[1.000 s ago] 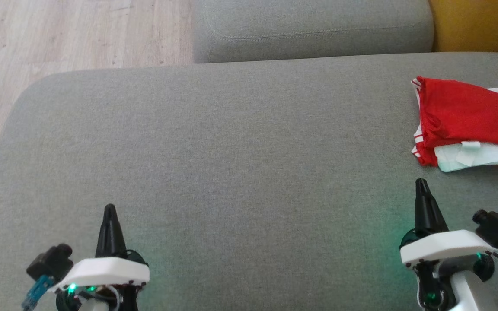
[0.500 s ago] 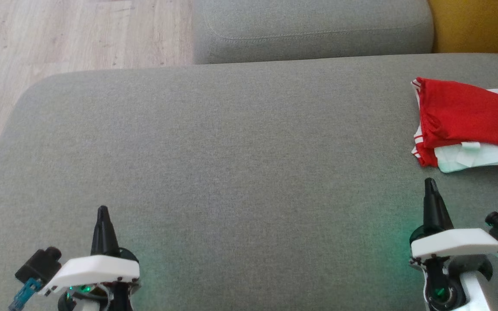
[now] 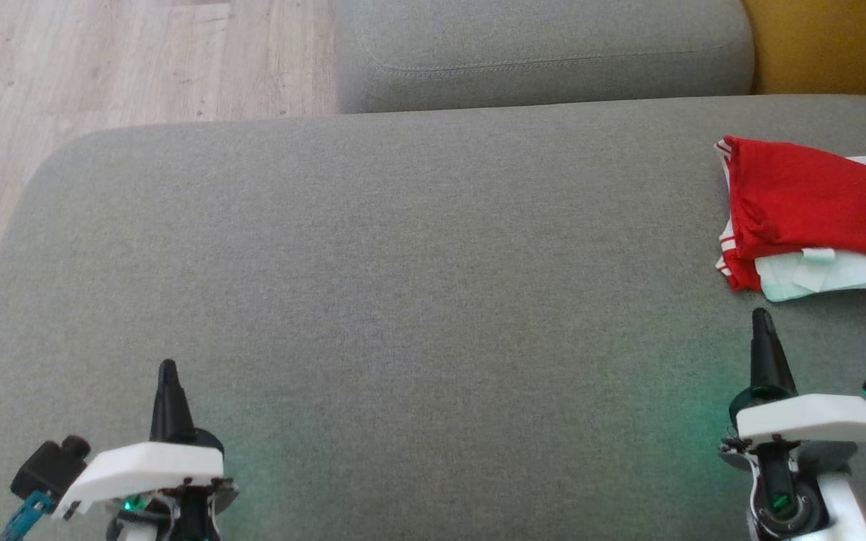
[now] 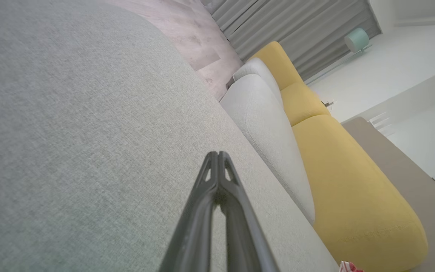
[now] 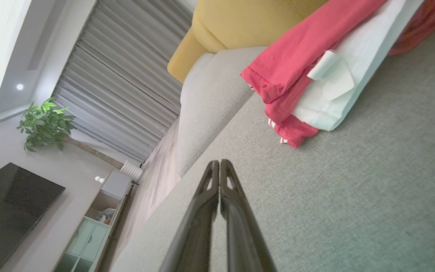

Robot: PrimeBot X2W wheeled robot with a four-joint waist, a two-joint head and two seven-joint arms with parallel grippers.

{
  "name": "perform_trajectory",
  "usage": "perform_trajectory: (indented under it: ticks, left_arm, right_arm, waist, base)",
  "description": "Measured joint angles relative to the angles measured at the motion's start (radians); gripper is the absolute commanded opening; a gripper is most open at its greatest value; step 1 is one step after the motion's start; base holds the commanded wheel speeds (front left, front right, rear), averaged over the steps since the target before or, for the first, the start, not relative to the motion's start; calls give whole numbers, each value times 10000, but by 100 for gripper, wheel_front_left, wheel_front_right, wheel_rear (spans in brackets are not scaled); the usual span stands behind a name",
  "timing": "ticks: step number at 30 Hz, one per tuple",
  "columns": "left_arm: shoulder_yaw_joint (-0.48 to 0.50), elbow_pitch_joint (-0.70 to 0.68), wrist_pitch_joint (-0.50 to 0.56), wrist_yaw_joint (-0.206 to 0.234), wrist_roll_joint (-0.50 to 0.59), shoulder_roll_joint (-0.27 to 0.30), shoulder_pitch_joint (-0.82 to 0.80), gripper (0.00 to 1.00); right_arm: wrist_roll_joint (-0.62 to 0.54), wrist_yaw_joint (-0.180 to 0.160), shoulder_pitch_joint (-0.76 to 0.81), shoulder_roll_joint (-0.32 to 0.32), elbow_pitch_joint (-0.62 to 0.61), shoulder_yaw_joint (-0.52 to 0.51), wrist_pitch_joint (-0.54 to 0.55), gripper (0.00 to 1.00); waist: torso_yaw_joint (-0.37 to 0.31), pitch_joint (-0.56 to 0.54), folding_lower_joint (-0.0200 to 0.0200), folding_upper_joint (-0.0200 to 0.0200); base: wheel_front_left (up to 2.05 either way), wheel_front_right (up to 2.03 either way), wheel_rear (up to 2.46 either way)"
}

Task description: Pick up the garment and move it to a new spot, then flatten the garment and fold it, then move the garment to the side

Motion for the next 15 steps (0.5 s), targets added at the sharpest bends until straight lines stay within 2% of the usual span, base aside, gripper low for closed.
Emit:
perform_trajectory:
  ticks: [15]
  left_arm:
    - [265,-142,433,-161,-1446,0,0,0]
  right_arm:
    - [1645,0,4,2,-176,-219,414,0]
  waist:
    - [11,-36,0,0]
  base:
    - [0,0,0]
